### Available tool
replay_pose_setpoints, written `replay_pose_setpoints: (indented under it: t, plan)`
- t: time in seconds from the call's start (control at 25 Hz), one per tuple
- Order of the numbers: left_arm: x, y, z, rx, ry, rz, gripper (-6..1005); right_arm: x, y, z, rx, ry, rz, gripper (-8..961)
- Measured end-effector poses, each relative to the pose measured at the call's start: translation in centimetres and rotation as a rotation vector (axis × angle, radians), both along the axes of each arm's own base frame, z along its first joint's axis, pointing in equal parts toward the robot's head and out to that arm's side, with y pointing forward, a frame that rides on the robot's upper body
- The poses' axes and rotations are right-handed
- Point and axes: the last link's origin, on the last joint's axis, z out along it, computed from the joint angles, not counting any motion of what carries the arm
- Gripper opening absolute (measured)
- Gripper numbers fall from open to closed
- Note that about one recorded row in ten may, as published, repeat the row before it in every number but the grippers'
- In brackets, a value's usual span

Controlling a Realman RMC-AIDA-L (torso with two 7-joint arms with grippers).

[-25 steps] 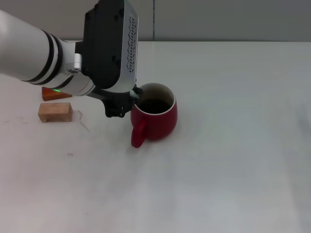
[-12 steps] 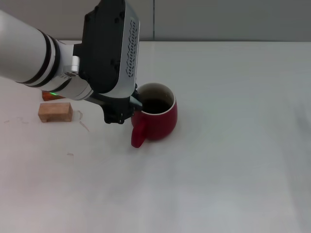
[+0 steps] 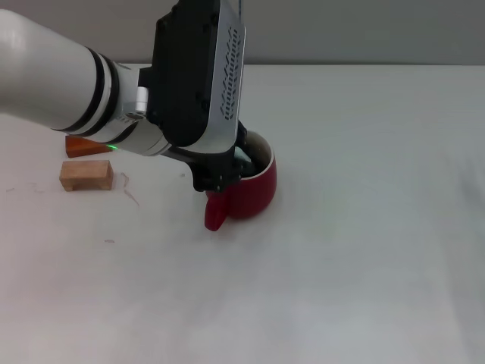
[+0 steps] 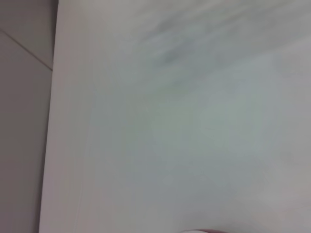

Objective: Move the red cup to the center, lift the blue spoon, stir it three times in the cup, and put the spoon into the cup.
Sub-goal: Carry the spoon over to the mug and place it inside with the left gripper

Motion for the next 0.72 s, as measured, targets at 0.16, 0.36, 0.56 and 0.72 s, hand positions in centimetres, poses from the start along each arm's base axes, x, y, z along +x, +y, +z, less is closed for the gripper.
replay_pose_setpoints:
  t: [0.16, 0.36, 0.56, 0.72]
  plan:
    - [0.1, 0.4, -0.1, 0.022, -0.012, -0.001, 144, 0.0, 0.0, 0.0, -0.001, -0.004, 0.0, 597]
    - [-0.3, 1.2, -0.2, 0.068, -0.013, 0.007, 144, 0.0, -0.1, 0.0, -0.001, -0.005, -0.001, 597]
    - [-1.2, 1.7, 0.3, 0.114, 0.028, 0.027, 144, 0.1, -0.1, 0.0, -0.002, -0.006, -0.002, 596]
    - [-1.9, 1.7, 0.6, 0.118, 0.051, 0.042, 145, 0.1, -0.1, 0.0, -0.002, -0.006, -0.003, 596]
